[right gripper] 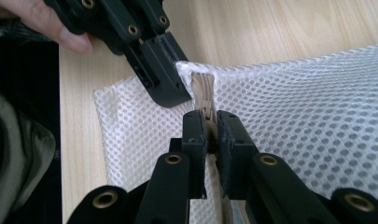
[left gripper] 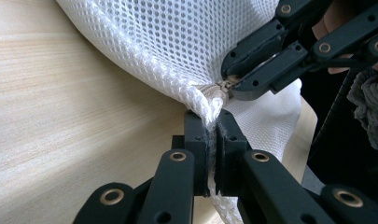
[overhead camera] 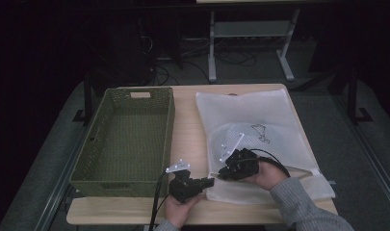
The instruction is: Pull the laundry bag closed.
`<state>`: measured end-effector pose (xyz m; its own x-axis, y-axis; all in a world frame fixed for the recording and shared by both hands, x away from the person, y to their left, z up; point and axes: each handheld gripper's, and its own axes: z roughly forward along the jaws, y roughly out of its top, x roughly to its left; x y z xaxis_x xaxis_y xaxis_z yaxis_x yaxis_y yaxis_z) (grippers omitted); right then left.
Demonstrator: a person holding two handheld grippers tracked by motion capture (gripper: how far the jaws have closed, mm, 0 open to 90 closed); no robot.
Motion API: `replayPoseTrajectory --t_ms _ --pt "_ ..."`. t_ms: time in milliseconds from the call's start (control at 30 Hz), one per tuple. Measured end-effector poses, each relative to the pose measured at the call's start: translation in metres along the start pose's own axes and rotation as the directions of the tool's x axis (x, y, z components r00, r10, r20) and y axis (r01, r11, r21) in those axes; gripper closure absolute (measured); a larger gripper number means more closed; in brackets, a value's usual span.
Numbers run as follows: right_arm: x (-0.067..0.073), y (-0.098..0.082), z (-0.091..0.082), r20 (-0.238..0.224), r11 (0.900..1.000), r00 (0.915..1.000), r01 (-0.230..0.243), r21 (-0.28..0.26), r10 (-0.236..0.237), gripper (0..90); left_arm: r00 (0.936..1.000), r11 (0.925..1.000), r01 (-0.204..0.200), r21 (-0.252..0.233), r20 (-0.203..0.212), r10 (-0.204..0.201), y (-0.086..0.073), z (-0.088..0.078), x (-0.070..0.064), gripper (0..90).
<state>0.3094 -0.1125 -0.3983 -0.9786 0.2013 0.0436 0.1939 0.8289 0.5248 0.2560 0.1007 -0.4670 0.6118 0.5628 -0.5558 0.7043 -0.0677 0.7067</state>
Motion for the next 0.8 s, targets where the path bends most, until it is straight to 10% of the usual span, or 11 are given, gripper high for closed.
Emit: replayPoseTrajectory --t_ms 800 --pt "0.009 -0.024 -0.027 0.065 1.000 0.9978 0.009 0.019 -0.010 81.6 0.9993 0.9994 -0.022 -0.026 0.028 0.023 0.003 -0.004 -0.007 85.5"
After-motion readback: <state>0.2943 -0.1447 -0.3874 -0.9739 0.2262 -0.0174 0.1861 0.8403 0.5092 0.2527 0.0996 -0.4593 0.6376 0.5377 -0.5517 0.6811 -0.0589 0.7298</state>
